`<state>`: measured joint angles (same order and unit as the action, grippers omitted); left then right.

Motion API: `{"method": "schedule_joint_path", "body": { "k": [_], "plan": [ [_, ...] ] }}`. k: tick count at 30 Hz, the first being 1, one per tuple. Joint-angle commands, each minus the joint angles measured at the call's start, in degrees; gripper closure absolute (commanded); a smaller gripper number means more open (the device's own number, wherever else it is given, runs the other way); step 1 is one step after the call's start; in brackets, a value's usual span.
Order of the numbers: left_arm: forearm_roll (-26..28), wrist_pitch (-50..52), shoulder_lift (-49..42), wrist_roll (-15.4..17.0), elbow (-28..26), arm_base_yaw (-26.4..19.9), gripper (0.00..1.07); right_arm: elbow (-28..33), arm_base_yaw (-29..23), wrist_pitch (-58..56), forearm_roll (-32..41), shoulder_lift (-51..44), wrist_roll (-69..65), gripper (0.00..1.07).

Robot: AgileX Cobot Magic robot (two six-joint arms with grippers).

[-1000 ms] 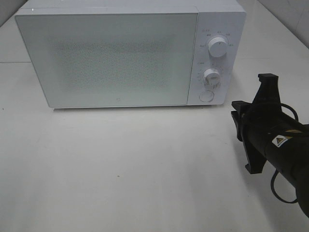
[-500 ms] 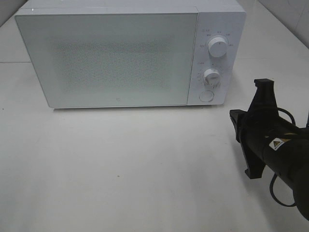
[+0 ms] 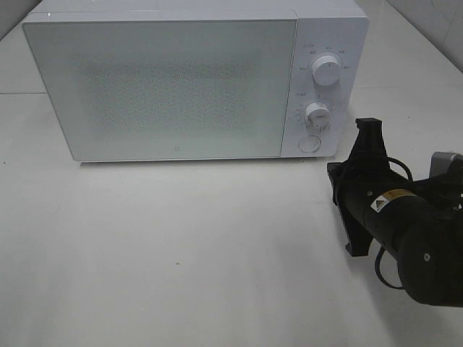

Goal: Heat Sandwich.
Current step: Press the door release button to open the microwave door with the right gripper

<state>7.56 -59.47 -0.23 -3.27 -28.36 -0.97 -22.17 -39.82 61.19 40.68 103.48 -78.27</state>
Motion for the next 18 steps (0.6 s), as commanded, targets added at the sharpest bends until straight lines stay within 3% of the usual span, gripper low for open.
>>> {"method": "schedule_joint_path", "body": {
  "k": [1,18],
  "plan": [
    [0.23,0.23,-1.38,0.17,0.17,-0.23,0.09,-3.04,2.58,-2.01,-3.44,1.15,-0.86,1.07],
    [0.23,0.23,-1.38,0.17,0.17,-0.23,0.09,-13.75,9.74,-9.00,-9.68,8.19,-0.74,1.07]
  ]
}}
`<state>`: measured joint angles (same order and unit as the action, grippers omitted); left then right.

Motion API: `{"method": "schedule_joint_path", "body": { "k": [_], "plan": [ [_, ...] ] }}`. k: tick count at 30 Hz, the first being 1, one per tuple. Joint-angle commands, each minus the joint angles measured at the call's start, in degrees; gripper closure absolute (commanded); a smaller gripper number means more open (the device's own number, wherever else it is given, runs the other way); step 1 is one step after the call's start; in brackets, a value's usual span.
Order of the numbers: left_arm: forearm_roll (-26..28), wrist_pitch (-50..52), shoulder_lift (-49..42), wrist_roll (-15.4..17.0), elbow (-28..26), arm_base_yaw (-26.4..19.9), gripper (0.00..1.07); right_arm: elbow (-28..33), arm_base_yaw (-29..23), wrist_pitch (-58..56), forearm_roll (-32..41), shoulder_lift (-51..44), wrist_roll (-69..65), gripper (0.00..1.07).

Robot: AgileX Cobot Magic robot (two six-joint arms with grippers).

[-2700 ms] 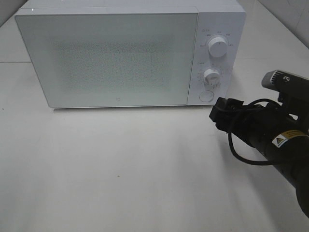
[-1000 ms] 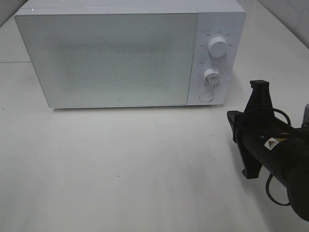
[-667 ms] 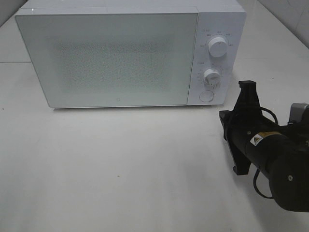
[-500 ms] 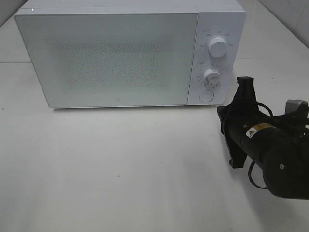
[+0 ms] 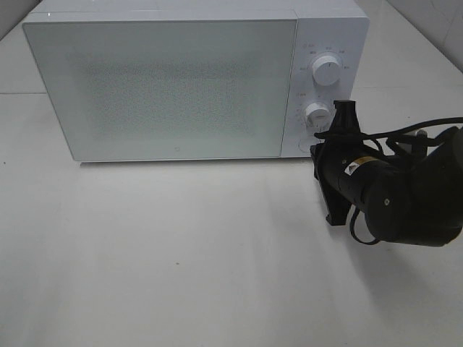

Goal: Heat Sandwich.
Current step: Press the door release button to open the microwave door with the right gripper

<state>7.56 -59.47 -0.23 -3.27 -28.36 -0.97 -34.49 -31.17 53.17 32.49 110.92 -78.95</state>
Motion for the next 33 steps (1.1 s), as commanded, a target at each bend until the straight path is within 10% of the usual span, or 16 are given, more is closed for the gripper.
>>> {"method": "schedule_joint_path", "body": {
  "k": [1,33],
  "plan": [
    [0.23,0.23,-1.38,0.17,0.17,-0.23,0.09,-2.01,1.38,-1.20,-1.95,1.32,-0.06,1.07],
    [0.23,0.23,-1.38,0.17,0.17,-0.23,0.09,-11.00,5.67,-2.18,-2.81,7.91,1.83,1.07]
  ]
}}
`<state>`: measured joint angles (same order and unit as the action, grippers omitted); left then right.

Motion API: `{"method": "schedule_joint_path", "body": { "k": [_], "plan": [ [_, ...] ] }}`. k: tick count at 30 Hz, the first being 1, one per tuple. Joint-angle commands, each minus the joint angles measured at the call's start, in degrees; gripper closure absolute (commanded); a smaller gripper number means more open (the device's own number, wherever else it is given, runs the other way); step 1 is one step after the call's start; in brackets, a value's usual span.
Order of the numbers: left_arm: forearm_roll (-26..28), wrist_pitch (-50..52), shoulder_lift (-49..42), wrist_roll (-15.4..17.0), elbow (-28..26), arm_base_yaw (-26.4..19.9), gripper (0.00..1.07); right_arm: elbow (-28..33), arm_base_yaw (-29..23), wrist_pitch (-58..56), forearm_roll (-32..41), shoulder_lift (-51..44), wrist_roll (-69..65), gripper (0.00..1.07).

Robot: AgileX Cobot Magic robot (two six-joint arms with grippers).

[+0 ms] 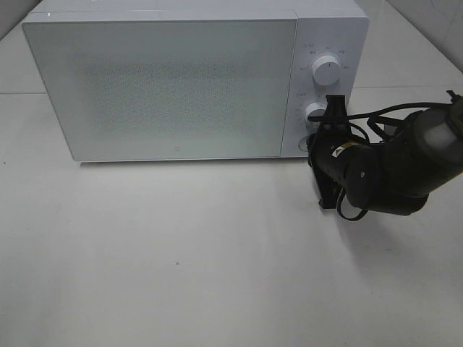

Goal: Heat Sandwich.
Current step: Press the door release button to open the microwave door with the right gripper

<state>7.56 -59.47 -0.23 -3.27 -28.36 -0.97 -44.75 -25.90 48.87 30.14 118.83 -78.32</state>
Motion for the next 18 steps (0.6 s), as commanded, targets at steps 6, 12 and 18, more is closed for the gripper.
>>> {"method": "schedule_joint_path", "body": {
  "k": [6,12,18],
  "plan": [
    [0.23,0.23,-1.38,0.17,0.17,-0.23,0.09,-0.74,0.40,4.87,-1.43,0.00,-0.69,1.07],
    [0.23,0.23,-1.38,0.17,0.17,-0.23,0.09,-0.80,0.40,8.14,-1.43,0.00,-0.29,1.07],
    [0.23,0.23,-1.38,0.17,0.17,-0.23,0.09,-3.67,0.40,10.20,-1.49,1.55,0.86,1.07]
  ]
}}
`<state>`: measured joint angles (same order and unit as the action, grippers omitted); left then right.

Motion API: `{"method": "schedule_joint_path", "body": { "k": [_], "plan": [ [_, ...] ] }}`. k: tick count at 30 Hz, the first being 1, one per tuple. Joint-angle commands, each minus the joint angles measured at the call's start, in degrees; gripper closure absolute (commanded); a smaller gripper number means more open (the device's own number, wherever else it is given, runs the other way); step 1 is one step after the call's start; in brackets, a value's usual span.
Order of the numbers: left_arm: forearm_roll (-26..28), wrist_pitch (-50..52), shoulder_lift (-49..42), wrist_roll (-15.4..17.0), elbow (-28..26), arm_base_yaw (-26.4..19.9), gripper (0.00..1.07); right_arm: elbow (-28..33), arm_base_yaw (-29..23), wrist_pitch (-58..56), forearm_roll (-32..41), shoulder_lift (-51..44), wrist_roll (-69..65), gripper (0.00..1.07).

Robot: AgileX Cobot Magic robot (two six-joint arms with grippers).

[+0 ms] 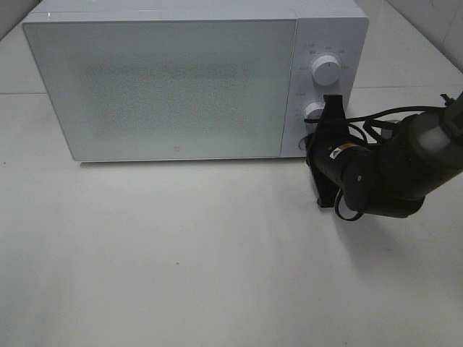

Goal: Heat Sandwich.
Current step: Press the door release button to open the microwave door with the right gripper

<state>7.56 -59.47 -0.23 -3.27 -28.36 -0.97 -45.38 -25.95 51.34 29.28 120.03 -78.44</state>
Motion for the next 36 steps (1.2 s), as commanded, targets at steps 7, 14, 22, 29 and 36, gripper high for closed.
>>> {"method": "schedule_joint_path", "body": {
  "k": [7,14,22,29,36],
  "plan": [
    [0.23,0.23,-1.38,0.17,0.17,-0.23,0.09,-7.10,1.32,14.09,-0.57,4.30,0.97,1.07],
    [0.23,0.23,-1.38,0.17,0.17,-0.23,0.09,-8.08,1.78,14.67,-0.46,4.76,1.15,1.07],
    [0.23,0.23,-1.38,0.17,0.17,-0.23,0.09,-8.08,1.78,14.09,-0.46,4.76,1.38,1.07],
    [0.23,0.23,-1.38,0.17,0.17,-0.23,0.09,-8.08,1.78,11.69,-0.57,4.76,1.38,1.07],
    [0.23,0.23,-1.38,0.17,0.17,-0.23,0.09,-8.02,1.78,7.91,-0.69,4.13,1.38,1.07]
  ]
}}
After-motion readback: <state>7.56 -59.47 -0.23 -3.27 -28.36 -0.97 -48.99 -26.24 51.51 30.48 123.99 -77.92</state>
